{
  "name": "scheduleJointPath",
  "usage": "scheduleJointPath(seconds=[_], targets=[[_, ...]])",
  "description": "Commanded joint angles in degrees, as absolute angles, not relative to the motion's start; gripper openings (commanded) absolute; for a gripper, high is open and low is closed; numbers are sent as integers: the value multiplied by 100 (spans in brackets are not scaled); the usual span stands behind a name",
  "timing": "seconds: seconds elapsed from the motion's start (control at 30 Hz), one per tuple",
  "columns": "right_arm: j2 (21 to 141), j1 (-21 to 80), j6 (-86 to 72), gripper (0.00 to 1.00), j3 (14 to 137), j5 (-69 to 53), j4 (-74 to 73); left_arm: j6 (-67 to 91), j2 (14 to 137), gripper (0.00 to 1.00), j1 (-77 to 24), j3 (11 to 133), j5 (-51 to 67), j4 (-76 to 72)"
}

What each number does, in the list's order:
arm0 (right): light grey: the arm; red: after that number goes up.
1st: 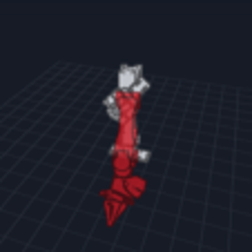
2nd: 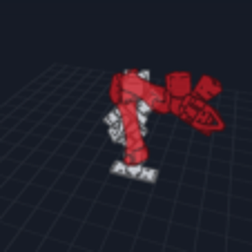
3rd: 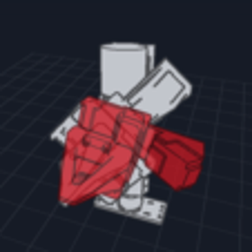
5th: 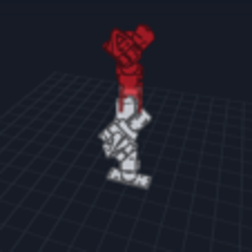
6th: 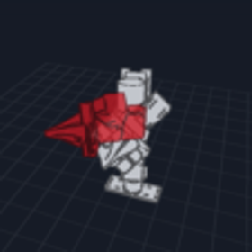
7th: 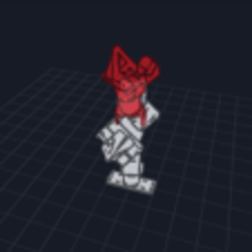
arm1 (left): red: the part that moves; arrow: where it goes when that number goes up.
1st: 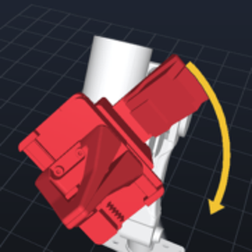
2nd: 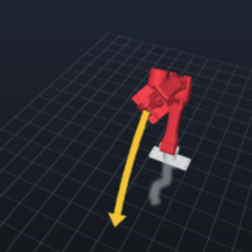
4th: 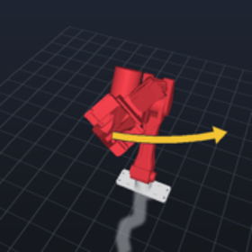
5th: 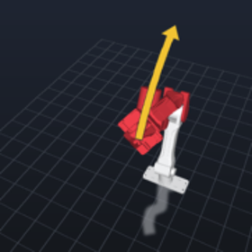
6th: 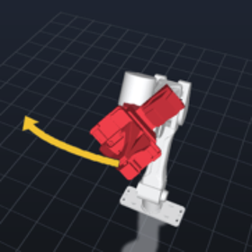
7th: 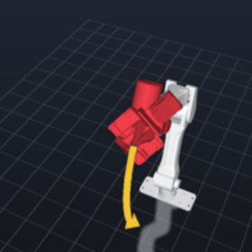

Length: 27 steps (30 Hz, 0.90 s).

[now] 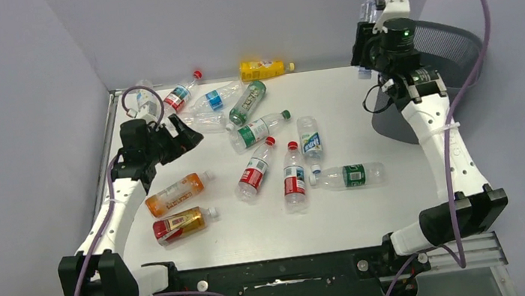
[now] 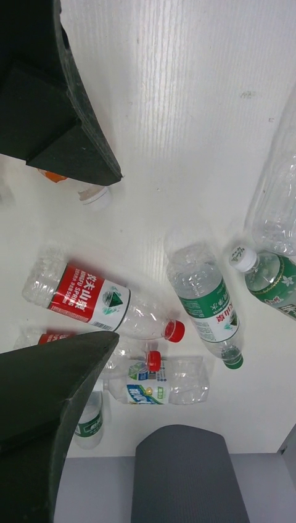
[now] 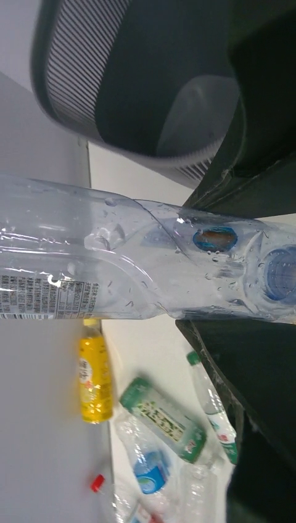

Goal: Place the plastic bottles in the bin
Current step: Pick up the plastic bottle at the center of the board, then place the plastic bottle in the trash bin.

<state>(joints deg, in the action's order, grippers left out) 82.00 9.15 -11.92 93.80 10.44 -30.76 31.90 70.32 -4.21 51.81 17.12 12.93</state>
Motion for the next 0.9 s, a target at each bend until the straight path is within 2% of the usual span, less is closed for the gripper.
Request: scheduleJointPath(seconds=[0.0, 0.43, 0.53, 0.6, 0.63, 0.67, 0.87], targets=[[8172, 522, -975, 48, 9991, 1238, -3115, 3076, 7049, 90, -446, 5374, 1911, 1134], [8607, -1267, -1331, 50, 10715, 264, -3066, 3061, 7156, 90, -481, 5399, 2134, 1124], [8846, -1437, -1350, 69, 10859, 214, -3248, 3035, 7197, 90, -505, 5444, 2151, 1191], [8953, -1527, -1363, 91, 10929, 198, -3438, 3024, 7186, 90, -517, 5449, 2153, 1224], [8938, -1548, -1365, 96, 10922, 195, -3511, 3023, 7172, 90, -518, 5445, 2153, 1242], [8876, -1555, -1369, 99, 10887, 187, -3525, 3023, 7148, 90, -524, 5443, 2153, 1267], [8245, -1551, -1375, 98, 10538, 47, -3759, 3062, 6965, 90, -592, 5316, 2170, 1321]])
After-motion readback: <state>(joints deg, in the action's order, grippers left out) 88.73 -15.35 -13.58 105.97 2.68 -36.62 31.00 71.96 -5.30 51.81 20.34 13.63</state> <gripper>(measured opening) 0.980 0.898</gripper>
